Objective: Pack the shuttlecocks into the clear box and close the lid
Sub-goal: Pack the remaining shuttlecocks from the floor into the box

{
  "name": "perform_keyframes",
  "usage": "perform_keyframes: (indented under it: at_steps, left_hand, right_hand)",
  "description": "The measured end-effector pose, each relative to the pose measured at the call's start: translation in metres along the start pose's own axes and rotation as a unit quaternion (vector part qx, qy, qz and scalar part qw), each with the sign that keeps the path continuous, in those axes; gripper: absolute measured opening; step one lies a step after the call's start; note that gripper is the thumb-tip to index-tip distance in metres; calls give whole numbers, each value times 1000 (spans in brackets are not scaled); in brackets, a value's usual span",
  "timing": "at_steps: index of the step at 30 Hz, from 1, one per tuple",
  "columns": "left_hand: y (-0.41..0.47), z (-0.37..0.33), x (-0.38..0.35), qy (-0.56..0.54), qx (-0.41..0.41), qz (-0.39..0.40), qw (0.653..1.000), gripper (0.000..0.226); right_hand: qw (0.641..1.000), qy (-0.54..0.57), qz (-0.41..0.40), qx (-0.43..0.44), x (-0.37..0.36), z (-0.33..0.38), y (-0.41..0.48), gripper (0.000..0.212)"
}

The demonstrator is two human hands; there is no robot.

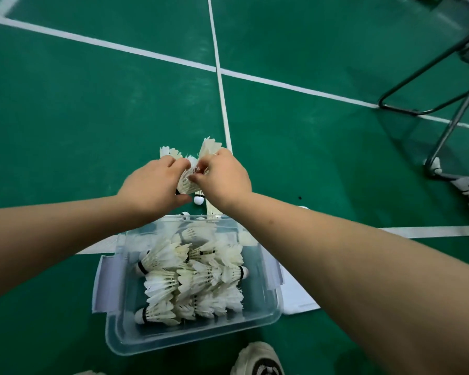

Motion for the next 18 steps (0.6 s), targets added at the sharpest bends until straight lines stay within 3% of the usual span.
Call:
perform_keyframes:
  at_steps: [10,18]
  left_hand:
    - [-15,-39,-6,11,-54,-5,998,51]
    - [-40,-68,-17,32,-50,79,995,46]
  right_hand:
    - [1000,-20,9,-8,26,-10,-40,21]
    - [999,-25,27,-32,24,-25,-79,19]
Point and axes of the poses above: each hand's wrist, its own y-axis towards the middle knuckle, its own x-axis out of the back of the hand, z = x × y, the point moved 2 cm from there along y, towards the middle knuckle, and after that the axes turned 11 degrees about x, right-handed, at the moved point
